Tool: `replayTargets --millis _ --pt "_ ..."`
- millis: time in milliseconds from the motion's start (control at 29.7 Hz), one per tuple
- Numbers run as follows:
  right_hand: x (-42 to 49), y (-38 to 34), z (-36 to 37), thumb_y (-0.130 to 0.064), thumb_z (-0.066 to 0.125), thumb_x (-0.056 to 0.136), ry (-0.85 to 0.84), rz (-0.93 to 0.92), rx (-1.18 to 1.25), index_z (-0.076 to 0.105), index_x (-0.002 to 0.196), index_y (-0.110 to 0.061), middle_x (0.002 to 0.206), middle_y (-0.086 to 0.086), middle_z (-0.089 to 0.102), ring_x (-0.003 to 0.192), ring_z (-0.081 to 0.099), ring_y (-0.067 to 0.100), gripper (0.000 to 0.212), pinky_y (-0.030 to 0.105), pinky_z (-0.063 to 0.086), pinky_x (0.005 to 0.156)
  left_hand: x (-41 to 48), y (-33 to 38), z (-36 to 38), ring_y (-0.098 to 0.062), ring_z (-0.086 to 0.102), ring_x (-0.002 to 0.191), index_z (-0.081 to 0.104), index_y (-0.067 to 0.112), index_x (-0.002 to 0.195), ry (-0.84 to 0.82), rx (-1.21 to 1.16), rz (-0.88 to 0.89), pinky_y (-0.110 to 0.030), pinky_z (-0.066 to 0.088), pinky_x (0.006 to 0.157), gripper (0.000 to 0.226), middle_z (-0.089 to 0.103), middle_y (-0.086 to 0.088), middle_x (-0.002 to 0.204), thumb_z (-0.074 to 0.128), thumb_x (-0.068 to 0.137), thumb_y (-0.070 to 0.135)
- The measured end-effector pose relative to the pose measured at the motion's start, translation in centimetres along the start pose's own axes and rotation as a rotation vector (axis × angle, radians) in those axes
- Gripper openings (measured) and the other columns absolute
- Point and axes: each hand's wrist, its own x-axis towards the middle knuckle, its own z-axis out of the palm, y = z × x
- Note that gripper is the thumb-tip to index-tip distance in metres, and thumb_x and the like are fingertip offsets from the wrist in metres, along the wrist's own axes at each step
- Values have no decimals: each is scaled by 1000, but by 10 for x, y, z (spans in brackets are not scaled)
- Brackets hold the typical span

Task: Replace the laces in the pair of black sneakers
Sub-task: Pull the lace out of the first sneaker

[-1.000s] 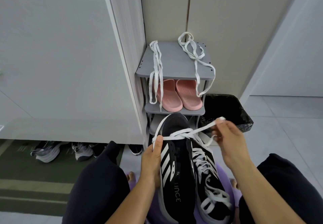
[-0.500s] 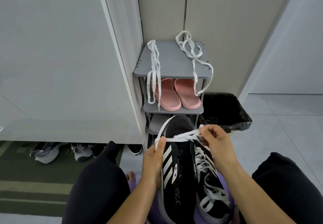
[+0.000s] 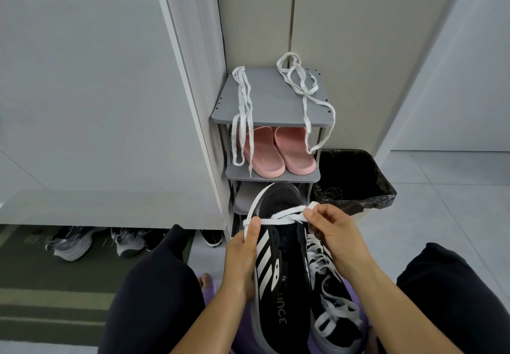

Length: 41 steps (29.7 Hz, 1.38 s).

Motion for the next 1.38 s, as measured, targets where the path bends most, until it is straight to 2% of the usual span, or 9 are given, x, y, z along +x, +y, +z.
replayTargets --millis 202,270,438,573,674,910,1045,1180,1382 --pt "10 -25 -19 -11 53 93 332 -155 206 52 74 -11 65 1 51 58 44 10 19 14 42 54 1 2 -2 -25 65 72 67 3 88 9 -26 -37 -40 54 74 55 70 -15 80 57 75 54" --pt "10 -28 -22 -15 50 95 295 -145 278 52 76 -11 66 2 53 58 46 10 19 15 43 54 2 2 -4 -23 65 70 68 4 87 32 -27 -35 -37 53 72 50 70 -11 76 56 80 52" --pt "-1 -6 -1 -28 67 78 -75 19 13 56 73 -10 67 5 56 62 48 15 21 29 42 65 3 2 -2 -18 67 65 69 6 86 31 10 10 -31 55 65 38 72 -8 74 54 88 42" --pt "4 -9 -4 -9 60 87 100 -96 46 53 70 -11 60 2 53 55 47 8 18 16 44 56 2 0 0 -22 68 73 69 5 89 21 16 3 -33 56 71 42 73 -13 84 56 83 45" --pt "13 -22 -22 -9 53 92 309 -131 219 52 74 -12 64 -1 58 57 52 6 19 12 45 52 3 1 -2 -25 68 76 68 2 93 27 1 -21 -36 56 73 47 73 -15 87 55 84 47" --pt "-1 -5 1 -28 71 76 -25 28 0 55 76 -7 71 13 48 67 43 23 27 36 41 70 5 -1 -1 -26 70 77 69 5 90 33 37 16 -37 56 76 43 73 -12 83 55 85 46" --pt "-3 -9 2 -8 59 88 97 -70 30 55 78 -6 68 7 55 61 51 11 12 21 48 67 4 -3 0 -23 69 75 67 3 92 34 70 31 -33 56 70 42 72 -16 87 57 86 42" --pt "-5 -11 5 -7 50 94 158 -165 6 53 82 -8 75 -1 68 65 59 6 12 16 51 64 3 -2 3 -16 67 67 67 4 90 14 58 27 -23 54 59 36 72 -15 86 56 88 38" --pt "-11 -16 7 -7 50 94 162 -375 -223 50 81 -9 77 -5 69 61 59 -3 12 9 47 62 6 -3 1 -23 65 73 60 -9 100 44 65 7 -34 56 71 54 69 -21 89 60 84 43"
